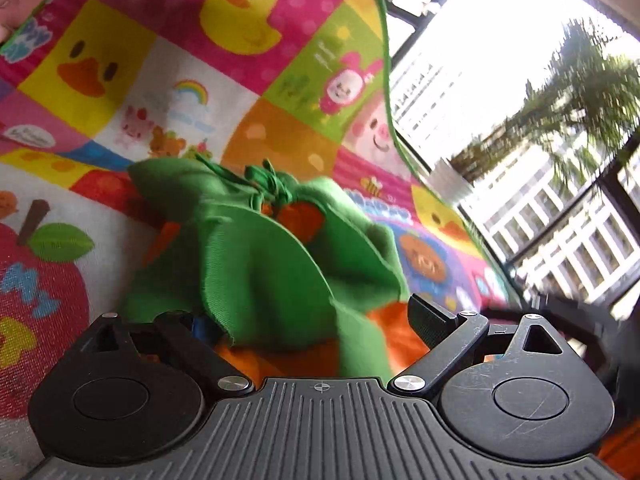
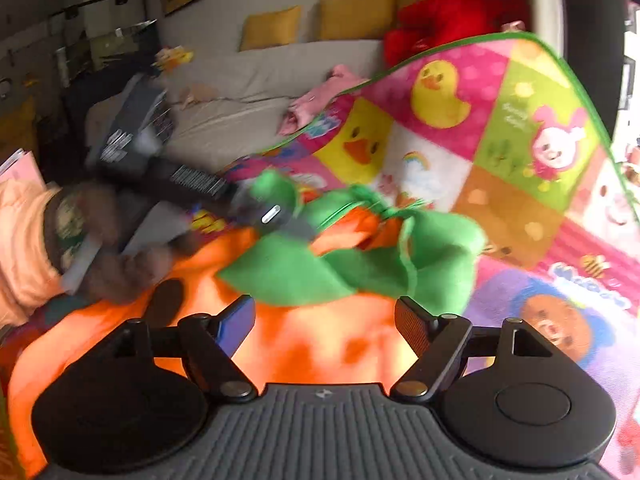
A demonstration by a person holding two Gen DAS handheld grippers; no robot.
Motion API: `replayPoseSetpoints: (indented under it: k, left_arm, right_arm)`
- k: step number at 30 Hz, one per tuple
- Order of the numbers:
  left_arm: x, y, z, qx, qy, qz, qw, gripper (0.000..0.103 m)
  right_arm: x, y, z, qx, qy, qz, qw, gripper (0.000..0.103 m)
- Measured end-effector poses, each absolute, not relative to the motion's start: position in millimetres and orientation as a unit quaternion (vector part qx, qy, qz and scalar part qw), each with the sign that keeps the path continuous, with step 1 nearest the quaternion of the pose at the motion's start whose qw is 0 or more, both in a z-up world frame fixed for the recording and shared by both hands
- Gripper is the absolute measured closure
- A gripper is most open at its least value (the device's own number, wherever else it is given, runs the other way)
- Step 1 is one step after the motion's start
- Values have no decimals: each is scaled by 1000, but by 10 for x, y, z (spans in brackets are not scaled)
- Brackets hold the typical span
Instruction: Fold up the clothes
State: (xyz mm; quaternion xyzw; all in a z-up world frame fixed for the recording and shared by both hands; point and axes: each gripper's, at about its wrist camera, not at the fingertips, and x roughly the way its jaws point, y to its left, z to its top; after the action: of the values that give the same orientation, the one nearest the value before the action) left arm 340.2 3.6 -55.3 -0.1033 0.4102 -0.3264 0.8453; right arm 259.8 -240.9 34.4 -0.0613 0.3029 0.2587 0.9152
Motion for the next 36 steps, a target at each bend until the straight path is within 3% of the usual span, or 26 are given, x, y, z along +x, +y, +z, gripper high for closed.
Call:
replayPoseSetpoints:
  k: [4,7,8,16,19,20,28,32,36]
  left_arm:
    - [2960,36,-553,9,429,-348,833,7]
    - [2826,166,-451,16,425,-344,837,7]
    - [2845,249,-374,-3,418,-338,843,7]
    - [3183,813,78,-127,337,-226,905,6]
    - [3227,841,100,-139,337,-222,904,6]
    - [3214,836,116,-137,336,-224,905,6]
    - [2870,757,457,-142,285,-268,909,6]
    - [2662,591,573,-141,269,-304,903,5]
    - [2570,309,249,-119,318,-304,890,5]
  right_arm:
    - [2943,-2412,380,-99,265,177,943,25]
    - [3320,-2162,195,-135,273,157,939,52]
    - [3446,-2076,122,-141,280,154,937,55]
    - [4047,-1660,-359,-148,335,137,920,56]
    - [4069,-1658,-378,-133,350,153,915,82]
    - [3962,-1672,-281,-126,341,163,917,85]
    - [2606,-1876,583,-92,248,253,931,86]
    - [2104,-1902,509,-102,271,271,918,86]
    - [2024,-1850,163,-107,315,255,908,86]
